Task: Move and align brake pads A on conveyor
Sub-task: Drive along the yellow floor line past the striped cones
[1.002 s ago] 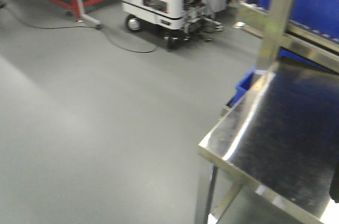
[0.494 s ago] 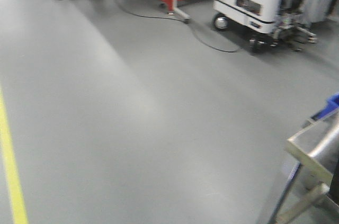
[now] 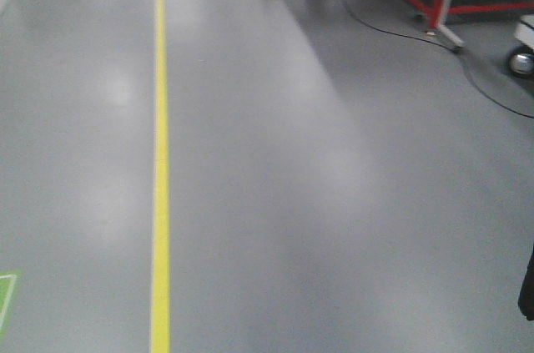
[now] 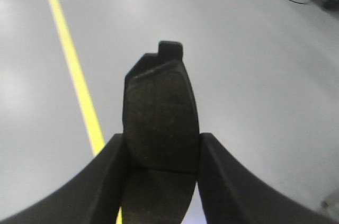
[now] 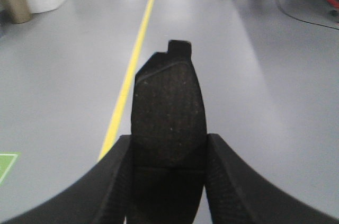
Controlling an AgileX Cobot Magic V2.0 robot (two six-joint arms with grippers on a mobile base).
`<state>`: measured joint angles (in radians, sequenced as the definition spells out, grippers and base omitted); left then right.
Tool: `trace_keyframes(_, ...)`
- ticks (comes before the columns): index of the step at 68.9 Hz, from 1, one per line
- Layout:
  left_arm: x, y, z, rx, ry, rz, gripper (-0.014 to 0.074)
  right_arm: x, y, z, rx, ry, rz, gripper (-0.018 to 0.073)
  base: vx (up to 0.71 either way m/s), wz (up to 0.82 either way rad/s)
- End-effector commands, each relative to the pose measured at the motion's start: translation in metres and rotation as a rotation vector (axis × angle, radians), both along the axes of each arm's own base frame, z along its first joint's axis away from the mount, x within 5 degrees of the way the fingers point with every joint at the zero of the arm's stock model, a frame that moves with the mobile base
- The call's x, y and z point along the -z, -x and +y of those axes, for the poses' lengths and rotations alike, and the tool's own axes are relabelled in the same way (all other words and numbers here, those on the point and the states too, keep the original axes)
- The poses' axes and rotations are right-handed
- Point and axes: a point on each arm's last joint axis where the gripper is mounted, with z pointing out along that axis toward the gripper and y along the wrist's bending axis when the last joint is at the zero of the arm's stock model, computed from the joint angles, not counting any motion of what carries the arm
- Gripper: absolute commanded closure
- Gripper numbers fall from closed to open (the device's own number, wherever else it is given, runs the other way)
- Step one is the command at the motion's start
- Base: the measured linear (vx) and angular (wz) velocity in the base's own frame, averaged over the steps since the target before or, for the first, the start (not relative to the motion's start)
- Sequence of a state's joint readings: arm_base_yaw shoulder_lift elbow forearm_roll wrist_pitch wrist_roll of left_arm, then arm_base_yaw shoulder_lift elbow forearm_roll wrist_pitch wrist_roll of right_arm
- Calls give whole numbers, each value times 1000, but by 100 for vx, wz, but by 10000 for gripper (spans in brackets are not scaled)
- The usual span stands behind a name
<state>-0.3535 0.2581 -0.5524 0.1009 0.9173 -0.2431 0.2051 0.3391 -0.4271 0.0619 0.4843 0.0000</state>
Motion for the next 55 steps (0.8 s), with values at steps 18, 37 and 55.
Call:
trace_keyframes(18, -15, -4, -2, 7, 38, -95, 603, -19, -2, -1, 11, -17, -122, 564, 7, 57)
trace_keyframes(37, -15, -4, -2, 7, 38, -95, 603, -18, -2, -1, 11, -17, -121, 564, 15, 37)
trace_keyframes(55, -15, -4, -2, 7, 39, -95, 603, -18, -2, -1, 11, -16, -120, 564, 27, 18)
